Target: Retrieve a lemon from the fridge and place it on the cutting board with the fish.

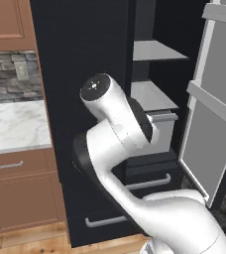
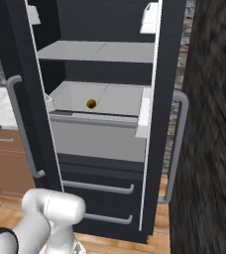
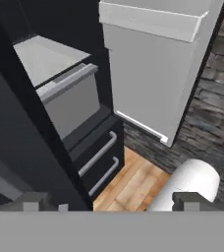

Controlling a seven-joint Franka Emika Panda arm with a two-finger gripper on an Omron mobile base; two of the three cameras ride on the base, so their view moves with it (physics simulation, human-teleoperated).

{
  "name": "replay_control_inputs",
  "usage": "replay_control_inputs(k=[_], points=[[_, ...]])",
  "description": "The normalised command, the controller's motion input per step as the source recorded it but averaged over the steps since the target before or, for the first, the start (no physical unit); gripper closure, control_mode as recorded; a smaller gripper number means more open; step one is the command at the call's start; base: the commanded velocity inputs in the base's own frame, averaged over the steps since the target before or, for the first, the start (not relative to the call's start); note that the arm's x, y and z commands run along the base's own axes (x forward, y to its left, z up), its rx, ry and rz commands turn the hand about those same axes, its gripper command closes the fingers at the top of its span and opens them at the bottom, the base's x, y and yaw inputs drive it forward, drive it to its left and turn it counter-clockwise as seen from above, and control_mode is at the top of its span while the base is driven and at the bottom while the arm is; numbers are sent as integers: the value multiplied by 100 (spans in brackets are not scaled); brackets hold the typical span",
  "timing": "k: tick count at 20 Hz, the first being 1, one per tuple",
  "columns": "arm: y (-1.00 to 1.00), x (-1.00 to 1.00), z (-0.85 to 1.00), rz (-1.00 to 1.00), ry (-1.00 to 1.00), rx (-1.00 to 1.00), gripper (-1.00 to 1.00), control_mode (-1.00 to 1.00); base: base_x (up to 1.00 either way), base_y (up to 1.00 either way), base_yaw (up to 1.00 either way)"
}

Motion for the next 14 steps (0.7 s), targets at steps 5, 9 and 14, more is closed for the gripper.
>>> replay_control_inputs(k=[5, 9, 14], points=[[-100, 0, -22, 2, 0, 47, -100, -100, 0, 0, 0], [-79, 46, -17, 14, 14, 44, -100, -100, 0, 0, 0], [-22, 64, -2, 27, 5, 37, -100, -100, 0, 0, 0]])
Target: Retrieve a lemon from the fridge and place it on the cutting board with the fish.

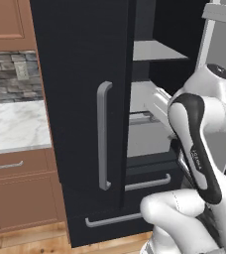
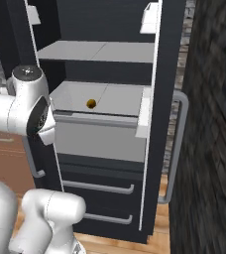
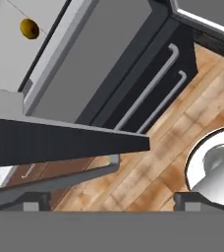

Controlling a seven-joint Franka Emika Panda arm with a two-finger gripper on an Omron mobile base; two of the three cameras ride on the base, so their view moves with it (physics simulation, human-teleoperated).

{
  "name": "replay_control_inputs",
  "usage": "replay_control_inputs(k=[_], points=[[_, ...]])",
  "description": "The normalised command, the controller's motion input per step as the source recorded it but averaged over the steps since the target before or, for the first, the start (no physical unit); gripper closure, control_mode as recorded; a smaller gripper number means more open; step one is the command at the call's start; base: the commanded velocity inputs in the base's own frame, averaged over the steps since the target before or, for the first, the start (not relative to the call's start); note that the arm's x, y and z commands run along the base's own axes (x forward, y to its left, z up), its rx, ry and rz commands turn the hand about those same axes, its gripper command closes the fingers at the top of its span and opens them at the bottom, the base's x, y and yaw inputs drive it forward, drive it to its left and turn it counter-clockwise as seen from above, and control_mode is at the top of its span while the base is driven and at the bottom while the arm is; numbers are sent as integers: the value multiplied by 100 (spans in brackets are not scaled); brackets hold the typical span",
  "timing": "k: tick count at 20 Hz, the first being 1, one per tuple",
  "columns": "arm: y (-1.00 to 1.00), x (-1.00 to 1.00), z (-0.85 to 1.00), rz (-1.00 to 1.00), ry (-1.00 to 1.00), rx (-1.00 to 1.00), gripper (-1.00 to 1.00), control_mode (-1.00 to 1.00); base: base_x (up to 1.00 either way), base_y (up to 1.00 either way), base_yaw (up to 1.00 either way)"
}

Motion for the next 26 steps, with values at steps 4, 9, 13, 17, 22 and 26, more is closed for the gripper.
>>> replay_control_inputs(k=[4, 9, 13, 17, 22, 26], points=[[9, 82, -12, 22, 1, 15, -100, -100, 0, 0, 0], [13, 99, -11, 15, 3, 11, -100, -100, 0, 0, 0], [14, 90, -36, 13, 0, 15, -100, -100, 0, 0, 0], [42, 52, -22, 20, -4, 25, -100, -100, 0, 0, 0], [52, 29, -23, 16, -2, 24, -100, -100, 0, 0, 0], [57, -13, -13, 16, 1, 24, -100, -100, 0, 0, 0]])
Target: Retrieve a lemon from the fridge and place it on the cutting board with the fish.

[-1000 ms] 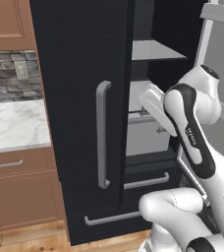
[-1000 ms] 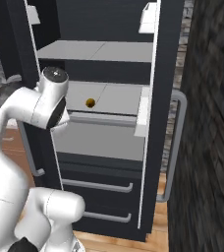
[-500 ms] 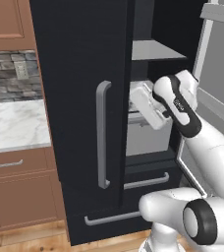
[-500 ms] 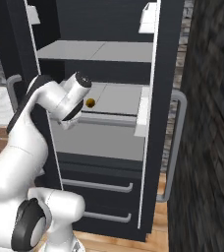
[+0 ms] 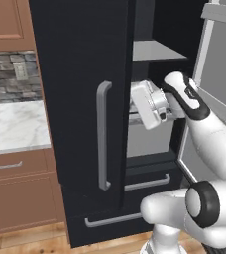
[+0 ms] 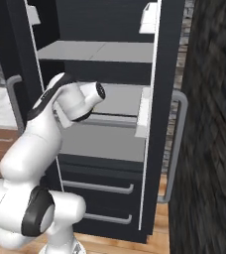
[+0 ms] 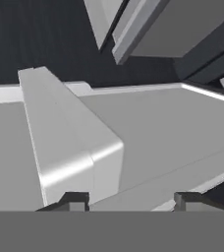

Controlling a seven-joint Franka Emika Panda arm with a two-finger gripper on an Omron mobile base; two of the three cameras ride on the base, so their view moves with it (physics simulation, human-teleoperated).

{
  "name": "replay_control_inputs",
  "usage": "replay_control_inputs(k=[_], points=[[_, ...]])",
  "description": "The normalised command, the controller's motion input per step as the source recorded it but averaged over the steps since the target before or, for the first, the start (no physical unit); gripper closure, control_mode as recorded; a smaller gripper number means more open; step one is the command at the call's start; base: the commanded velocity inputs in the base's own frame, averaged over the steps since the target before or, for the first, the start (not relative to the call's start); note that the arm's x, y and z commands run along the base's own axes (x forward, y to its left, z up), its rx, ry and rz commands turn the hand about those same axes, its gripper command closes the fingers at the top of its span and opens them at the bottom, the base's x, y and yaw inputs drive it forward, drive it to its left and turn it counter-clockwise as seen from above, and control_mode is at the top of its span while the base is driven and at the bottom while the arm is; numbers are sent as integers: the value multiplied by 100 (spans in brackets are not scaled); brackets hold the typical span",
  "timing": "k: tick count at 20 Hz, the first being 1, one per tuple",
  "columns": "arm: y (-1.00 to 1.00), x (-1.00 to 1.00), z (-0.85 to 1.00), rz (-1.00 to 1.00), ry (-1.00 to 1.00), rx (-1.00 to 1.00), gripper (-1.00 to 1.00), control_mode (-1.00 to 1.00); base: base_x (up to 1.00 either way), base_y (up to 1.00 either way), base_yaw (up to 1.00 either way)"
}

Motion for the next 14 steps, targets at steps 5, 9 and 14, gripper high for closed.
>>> replay_control_inputs(k=[5, 9, 14], points=[[83, -77, -14, 19, 7, 20, -100, -100, 0, 0, 0], [100, -100, -15, 19, 7, 4, -100, -100, 0, 0, 0], [100, -100, 0, 10, 1, -10, -100, -100, 0, 0, 0]])
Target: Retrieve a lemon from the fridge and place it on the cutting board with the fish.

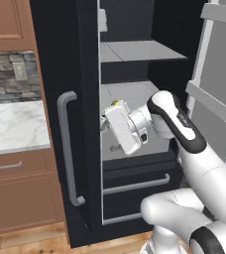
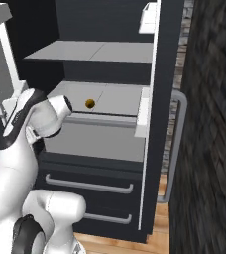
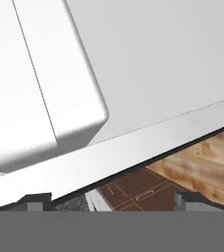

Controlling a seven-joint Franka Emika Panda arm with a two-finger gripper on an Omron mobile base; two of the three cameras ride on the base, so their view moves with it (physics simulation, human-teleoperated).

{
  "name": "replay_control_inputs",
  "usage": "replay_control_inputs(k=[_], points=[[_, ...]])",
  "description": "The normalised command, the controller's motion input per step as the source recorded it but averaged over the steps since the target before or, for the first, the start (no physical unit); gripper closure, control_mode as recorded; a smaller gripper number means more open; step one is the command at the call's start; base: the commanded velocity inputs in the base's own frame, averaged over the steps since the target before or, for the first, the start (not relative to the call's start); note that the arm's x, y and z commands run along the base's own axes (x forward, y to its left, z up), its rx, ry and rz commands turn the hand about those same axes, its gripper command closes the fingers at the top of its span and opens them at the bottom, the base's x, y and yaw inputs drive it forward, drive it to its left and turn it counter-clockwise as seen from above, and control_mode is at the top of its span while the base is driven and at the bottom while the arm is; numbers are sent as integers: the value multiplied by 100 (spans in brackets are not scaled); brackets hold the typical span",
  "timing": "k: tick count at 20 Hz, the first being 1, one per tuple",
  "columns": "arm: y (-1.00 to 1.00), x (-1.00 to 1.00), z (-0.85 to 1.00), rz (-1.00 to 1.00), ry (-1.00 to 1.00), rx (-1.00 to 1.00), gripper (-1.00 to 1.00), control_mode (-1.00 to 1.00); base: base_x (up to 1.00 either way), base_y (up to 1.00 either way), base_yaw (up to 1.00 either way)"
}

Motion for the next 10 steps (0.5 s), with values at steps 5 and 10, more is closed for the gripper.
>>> replay_control_inputs(k=[5, 10], points=[[86, -93, 19, 4, 0, -15, -100, -100, 0, 0, 0], [-11, -43, 2, -2, 0, -10, -100, -100, 0, 0, 0]])
